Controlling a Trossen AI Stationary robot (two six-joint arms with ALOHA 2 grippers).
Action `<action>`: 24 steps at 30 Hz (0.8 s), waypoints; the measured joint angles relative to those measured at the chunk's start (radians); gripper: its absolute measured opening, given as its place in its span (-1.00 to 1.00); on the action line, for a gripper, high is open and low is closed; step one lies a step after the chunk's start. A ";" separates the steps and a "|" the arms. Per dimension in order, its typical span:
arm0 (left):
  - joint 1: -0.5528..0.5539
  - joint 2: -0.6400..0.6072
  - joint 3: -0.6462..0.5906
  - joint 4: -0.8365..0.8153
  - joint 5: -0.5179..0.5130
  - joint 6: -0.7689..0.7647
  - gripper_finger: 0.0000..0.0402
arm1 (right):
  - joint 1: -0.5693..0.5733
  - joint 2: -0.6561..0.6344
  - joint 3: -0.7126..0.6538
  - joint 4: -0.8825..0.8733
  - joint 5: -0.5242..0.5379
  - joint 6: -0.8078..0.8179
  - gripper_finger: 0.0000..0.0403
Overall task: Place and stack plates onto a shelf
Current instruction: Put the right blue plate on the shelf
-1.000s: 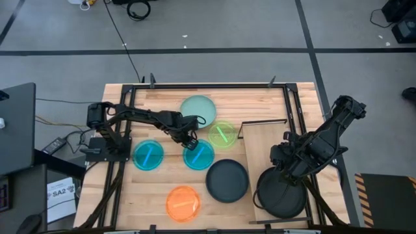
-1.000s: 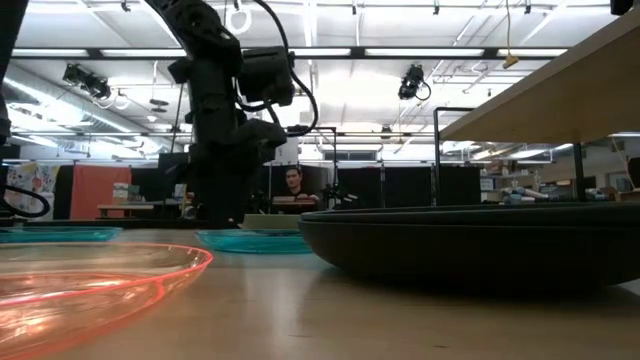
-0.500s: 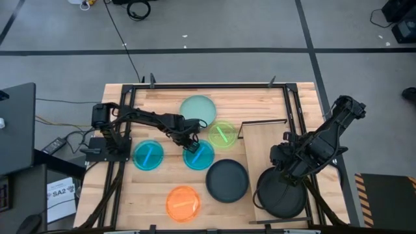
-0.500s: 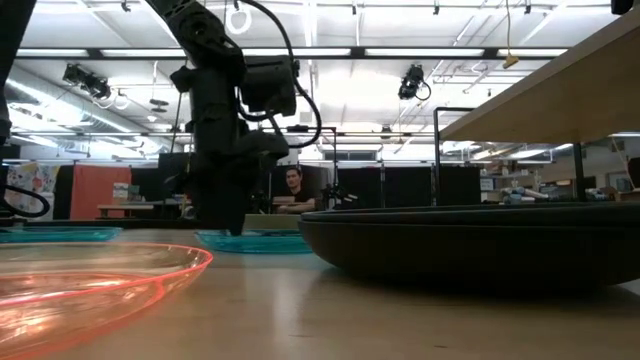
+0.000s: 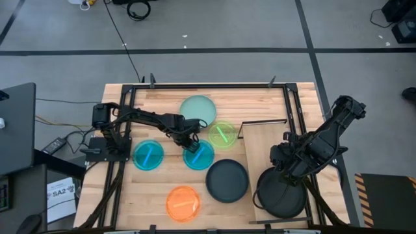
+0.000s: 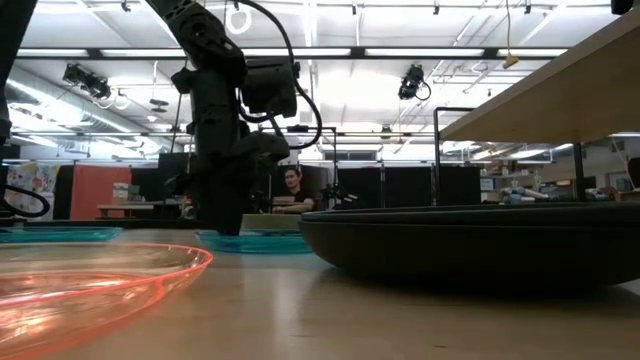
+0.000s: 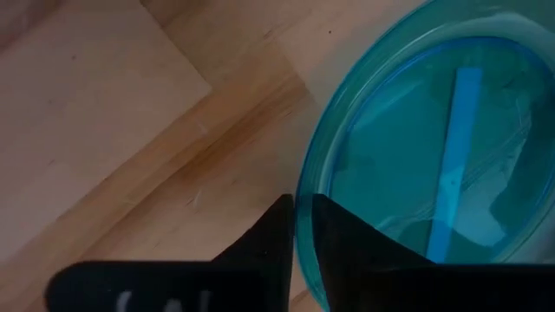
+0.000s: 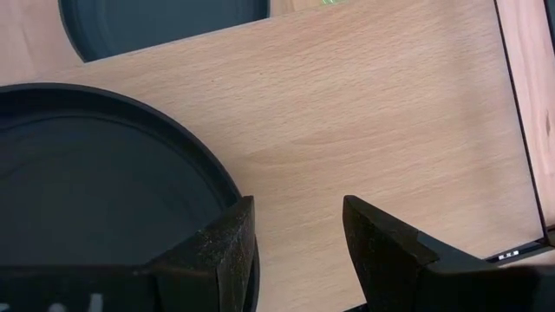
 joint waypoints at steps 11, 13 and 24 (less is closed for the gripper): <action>0.000 -0.001 0.000 0.000 0.002 0.001 -0.95 | 0.000 0.000 0.000 0.000 0.000 0.000 -0.09; 0.000 -0.002 0.000 0.000 0.002 0.005 -0.96 | 0.000 0.000 0.000 0.000 0.000 0.000 -0.09; 0.007 -0.046 0.000 -0.035 -0.006 0.008 -0.97 | 0.000 0.000 0.000 0.001 0.000 0.000 -0.09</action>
